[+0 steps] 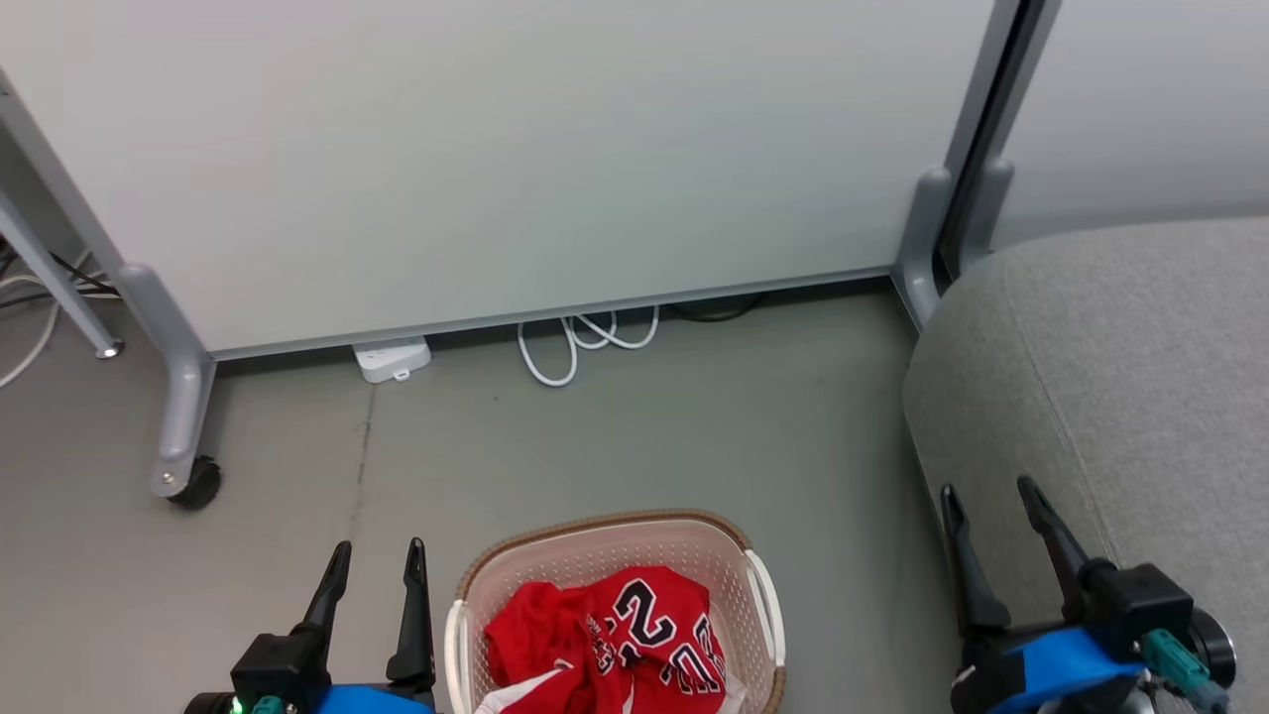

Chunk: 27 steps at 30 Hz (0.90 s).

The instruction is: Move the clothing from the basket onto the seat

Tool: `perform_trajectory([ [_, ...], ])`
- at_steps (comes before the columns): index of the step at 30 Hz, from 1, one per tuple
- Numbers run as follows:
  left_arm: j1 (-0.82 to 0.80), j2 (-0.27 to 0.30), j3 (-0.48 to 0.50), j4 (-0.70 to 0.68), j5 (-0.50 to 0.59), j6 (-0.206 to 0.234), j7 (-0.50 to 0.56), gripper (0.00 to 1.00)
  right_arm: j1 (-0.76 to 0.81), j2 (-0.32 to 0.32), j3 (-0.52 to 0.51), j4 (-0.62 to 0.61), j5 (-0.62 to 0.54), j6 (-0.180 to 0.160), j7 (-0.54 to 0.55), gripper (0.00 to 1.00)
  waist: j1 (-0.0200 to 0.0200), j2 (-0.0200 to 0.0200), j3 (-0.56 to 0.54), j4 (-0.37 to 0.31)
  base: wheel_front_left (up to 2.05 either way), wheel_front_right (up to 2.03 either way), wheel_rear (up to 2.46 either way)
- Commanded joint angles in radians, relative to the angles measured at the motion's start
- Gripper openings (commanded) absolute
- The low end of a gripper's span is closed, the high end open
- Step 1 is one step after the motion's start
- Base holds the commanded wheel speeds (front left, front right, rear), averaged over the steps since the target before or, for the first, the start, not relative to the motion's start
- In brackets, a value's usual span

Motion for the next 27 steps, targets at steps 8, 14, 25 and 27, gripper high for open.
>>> perform_trajectory([
  [8, -0.085, 0.015, -0.008, 0.119, -0.019, -0.008, 0.013, 1.0, -0.132, -0.004, 0.066, -0.027, 0.031, 0.0, -0.029, 1.0, 0.0, 0.0, 0.184, -0.15, 0.0, 0.0, 0.0],
  [14, -0.187, 0.056, -0.012, 0.233, -0.009, -0.017, 0.063, 1.0, -0.219, -0.003, 0.113, -0.03, 0.055, 0.0, -0.062, 1.0, 0.0, 0.0, 0.345, -0.252, 0.0, 0.0, 0.0],
  [25, -0.357, 0.113, 0.042, 0.491, -0.063, 0.014, 0.258, 1.0, -0.301, -0.002, 0.168, 0.018, 0.138, 0.0, -0.114, 1.0, 0.0, 0.0, 0.536, -0.414, 0.0, 0.0, 0.0],
  [27, -0.377, 0.124, 0.053, 0.523, -0.07, 0.022, 0.274, 1.0, -0.311, -0.002, 0.177, 0.025, 0.153, 0.0, -0.117, 1.0, 0.0, 0.0, 0.557, -0.437, 0.0, 0.0, 0.0],
])
